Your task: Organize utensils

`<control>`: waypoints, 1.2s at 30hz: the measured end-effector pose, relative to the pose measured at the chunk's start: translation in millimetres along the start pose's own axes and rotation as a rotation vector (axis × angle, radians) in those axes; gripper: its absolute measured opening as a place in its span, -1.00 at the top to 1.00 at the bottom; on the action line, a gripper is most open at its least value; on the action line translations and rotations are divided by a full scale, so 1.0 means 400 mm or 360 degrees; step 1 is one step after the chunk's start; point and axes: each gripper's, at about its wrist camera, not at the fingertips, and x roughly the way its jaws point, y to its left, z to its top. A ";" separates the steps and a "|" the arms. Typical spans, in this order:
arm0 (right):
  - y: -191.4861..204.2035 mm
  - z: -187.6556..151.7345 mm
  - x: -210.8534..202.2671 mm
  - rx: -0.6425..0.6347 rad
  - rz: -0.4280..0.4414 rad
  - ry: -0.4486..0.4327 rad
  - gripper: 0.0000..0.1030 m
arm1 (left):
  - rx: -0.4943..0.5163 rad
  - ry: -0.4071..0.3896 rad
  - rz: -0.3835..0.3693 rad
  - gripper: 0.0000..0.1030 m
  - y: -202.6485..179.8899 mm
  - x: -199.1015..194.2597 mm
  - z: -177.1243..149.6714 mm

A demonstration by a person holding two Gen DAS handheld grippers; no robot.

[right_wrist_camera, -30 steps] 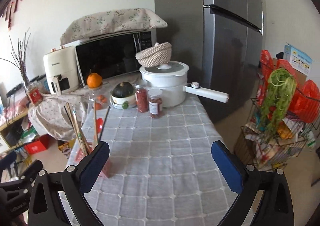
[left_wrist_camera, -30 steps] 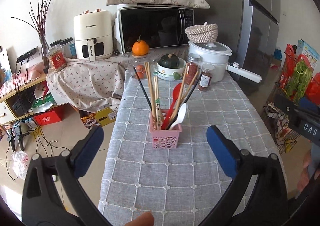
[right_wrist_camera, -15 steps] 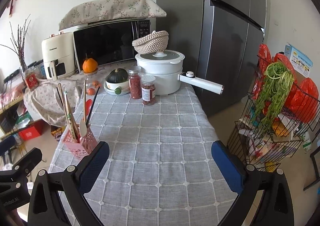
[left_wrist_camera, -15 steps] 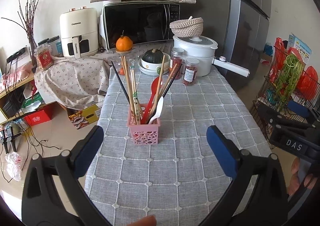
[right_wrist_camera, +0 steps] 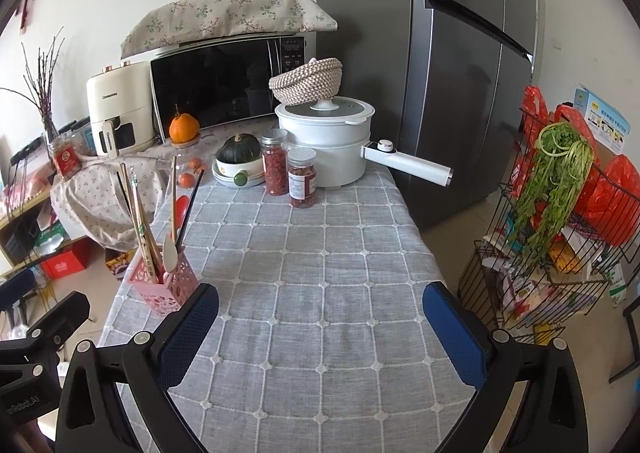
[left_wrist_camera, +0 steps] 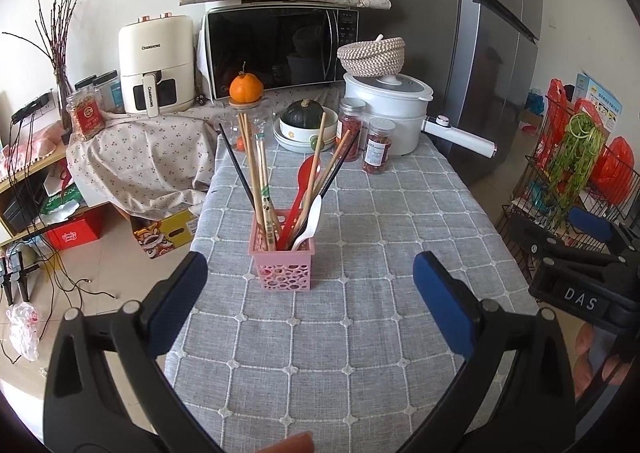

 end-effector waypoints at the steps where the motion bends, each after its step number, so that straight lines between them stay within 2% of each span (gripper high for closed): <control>1: 0.000 0.000 0.000 -0.0002 0.0000 0.0001 -1.00 | -0.0001 -0.0001 -0.0002 -0.99 0.000 0.000 0.000; 36: 0.006 0.002 0.000 -0.0005 0.0003 0.0004 -1.00 | -0.0010 -0.0004 0.0004 -0.99 0.003 0.000 0.006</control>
